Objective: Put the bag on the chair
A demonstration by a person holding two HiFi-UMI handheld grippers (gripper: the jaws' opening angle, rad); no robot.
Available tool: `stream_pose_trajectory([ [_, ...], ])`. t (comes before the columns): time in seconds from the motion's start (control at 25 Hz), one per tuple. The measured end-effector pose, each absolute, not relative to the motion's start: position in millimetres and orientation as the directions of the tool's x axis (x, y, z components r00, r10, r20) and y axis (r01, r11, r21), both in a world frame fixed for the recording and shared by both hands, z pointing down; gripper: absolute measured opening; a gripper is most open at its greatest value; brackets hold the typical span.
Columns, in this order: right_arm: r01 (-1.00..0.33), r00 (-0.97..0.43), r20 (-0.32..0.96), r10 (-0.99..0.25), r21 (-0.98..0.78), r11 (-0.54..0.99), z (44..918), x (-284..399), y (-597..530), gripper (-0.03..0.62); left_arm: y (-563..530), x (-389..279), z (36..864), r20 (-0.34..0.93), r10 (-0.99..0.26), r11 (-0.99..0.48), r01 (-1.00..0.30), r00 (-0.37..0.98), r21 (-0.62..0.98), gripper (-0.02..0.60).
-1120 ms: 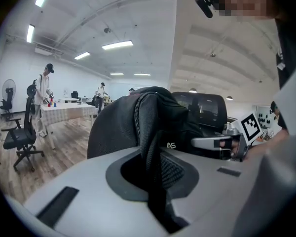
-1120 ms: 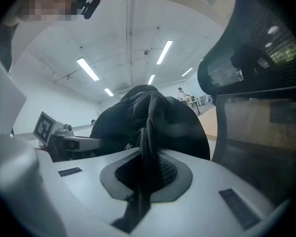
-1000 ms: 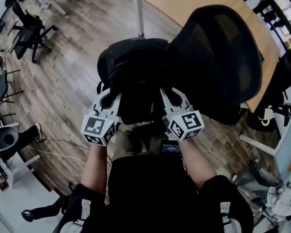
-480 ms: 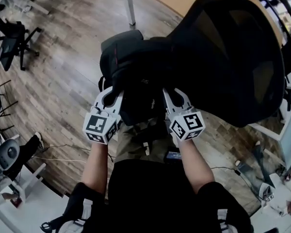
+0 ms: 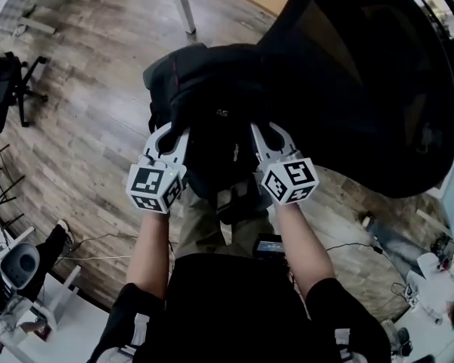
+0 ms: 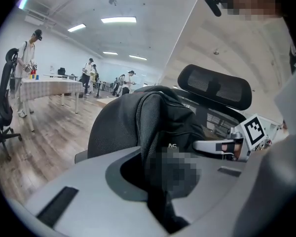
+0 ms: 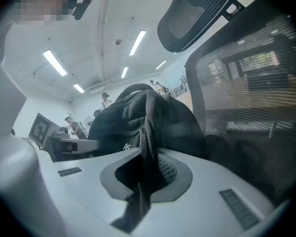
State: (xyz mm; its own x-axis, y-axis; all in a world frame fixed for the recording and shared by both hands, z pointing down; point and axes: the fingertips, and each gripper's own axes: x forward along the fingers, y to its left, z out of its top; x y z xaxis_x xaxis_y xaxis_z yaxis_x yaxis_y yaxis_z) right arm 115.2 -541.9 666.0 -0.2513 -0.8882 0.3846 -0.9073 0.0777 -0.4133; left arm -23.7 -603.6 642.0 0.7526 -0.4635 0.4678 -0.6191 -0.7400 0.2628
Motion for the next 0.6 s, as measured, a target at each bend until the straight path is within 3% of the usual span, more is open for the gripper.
stream_pose_trajectory([
  [0.6,-0.939,-0.135,0.444,-0.886,-0.343,-0.029,701,147,-610,0.031,-668,10,673,0.541,-0.443,-0.740,-0.632,0.715,0.230,0.034],
])
